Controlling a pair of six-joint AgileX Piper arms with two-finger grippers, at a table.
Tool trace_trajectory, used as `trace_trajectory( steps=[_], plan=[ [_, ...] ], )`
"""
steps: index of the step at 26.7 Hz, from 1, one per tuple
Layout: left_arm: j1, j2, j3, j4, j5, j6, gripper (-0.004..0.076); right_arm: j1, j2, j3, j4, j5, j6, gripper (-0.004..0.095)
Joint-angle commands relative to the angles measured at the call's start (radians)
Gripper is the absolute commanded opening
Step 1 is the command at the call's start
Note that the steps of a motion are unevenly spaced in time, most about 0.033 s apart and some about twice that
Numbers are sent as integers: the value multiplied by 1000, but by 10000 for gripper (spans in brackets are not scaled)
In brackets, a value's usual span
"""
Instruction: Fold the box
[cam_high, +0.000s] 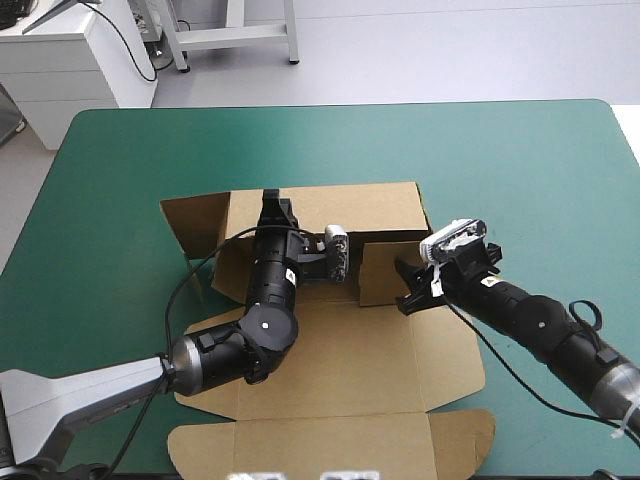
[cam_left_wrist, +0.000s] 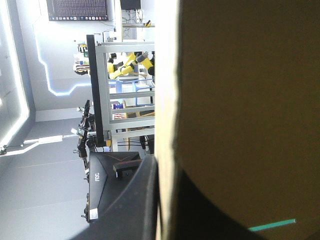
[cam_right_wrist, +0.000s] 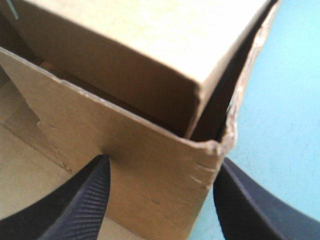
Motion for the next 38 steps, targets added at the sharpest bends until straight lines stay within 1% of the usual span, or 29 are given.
trace_trajectory(
  steps=[1, 8, 10, 11, 13, 14, 16, 18, 19, 20, 30, 32, 33, 34, 35, 36, 37, 38],
  plan=[
    [-5, -41, -24, 60, 32, -5, -8, 18, -15, -26, 11, -105, 46, 561],
    [-5, -41, -24, 60, 32, -5, -8, 26, 76, -34, 5, -156, 29, 560],
    [-5, -41, -24, 60, 30, -5, -8, 26, 105, -45, 5, -143, -6, 538],
    [-5, -41, -24, 60, 30, -5, -8, 26, 117, -49, 5, -143, -19, 508],
    [-5, -41, -24, 60, 30, -5, -8, 26, 128, -54, 7, -152, -17, 412],
    [-5, -41, -24, 60, 30, -5, -8, 26, 133, -58, 7, -152, -17, 346],
    [-5, -41, -24, 60, 30, -5, -8, 26, 133, -60, 7, -156, -17, 205],
    [-5, -41, -24, 60, 33, -5, -8, 26, 133, -60, 7, -159, -17, 27],
    [-5, -41, -24, 60, 41, -5, -8, 26, 133, -60, 7, -159, -17, -22],
    [-5, -41, -24, 60, 43, -5, -8, 26, 133, -60, 7, -159, -17, -9],
    [-1, -41, -24, 62, 44, -9, -3, 26, 133, -60, 5, -201, -19, -17],
    [14, -41, -24, 62, 39, -9, 46, 26, 134, -72, 7, -176, -21, -17],
    [16, -41, -24, 62, 38, -9, 123, 26, 134, -80, 9, -174, -14, -17],
    [16, -41, -24, 62, 38, -9, 161, 26, 134, -89, 9, -174, -5, -17],
    [16, -41, -24, 64, 29, -9, 267, 26, 136, -107, 9, -174, 3, -17],
    [16, -41, -24, 64, 8, -9, 321, 26, 136, -122, 12, -181, 3, -17],
    [14, -41, -24, 64, -10, -9, 359, 24, 136, -137, 12, -191, 3, -17],
    [14, -41, -24, 64, -23, -9, 377, 24, 140, -155, 12, -197, 3, -17]
  ],
)
